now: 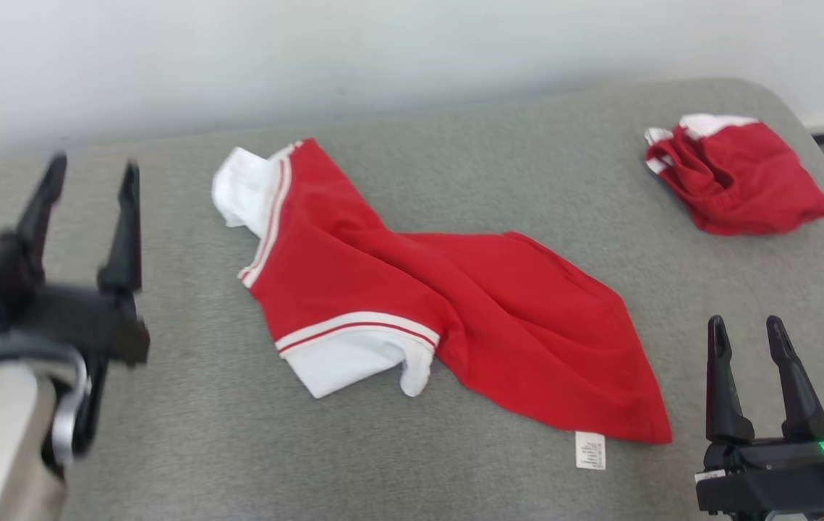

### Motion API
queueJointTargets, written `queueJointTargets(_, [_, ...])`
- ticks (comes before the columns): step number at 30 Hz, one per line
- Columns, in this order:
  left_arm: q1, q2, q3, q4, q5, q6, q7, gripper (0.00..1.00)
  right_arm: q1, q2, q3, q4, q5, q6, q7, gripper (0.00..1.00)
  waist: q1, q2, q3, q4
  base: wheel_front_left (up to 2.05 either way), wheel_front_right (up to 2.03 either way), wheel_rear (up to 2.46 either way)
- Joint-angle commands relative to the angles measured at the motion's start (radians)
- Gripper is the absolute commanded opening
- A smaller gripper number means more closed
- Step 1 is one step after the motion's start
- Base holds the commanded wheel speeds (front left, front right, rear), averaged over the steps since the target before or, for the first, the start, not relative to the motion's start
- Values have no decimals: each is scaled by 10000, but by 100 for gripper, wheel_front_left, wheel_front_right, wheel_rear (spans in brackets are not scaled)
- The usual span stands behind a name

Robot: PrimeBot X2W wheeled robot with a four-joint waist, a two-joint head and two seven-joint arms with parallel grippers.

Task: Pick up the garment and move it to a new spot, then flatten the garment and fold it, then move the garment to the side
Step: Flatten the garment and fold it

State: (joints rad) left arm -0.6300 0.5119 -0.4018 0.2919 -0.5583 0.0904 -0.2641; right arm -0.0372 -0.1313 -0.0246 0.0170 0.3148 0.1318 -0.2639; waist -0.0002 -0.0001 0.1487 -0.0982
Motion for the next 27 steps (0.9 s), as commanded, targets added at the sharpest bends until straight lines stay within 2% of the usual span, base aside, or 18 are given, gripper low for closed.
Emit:
queueJointTargets(1, [738,-6,261,-485,245,167,7,100,192,-45,-20,-51,-56,-24,-3,100,2,1,-537,557,0,0,0])
queueJointTargets(8, [3461,-624,1243,-2129,748,554,5,100,540,-106,-71,-115,-100,-24,-1,100,2,1,-954,1060,0,0,0])
queueJointTargets(11, [4587,-993,1455,-2636,1124,471,5,100,770,-100,-83,-103,-92,-24,-1,100,2,1,-1173,1369,0,0,0])
queueJointTargets(19, [5934,-1462,2086,-3268,1593,283,6,100,1079,-40,49,-136,-144,-24,-1,100,2,1,-1401,1667,0,0,0])
queueJointTargets(27, [7061,-2191,2795,-3633,2273,114,5,100,1473,51,120,-74,-83,-24,-3,100,2,1,-1521,1833,0,0,0])
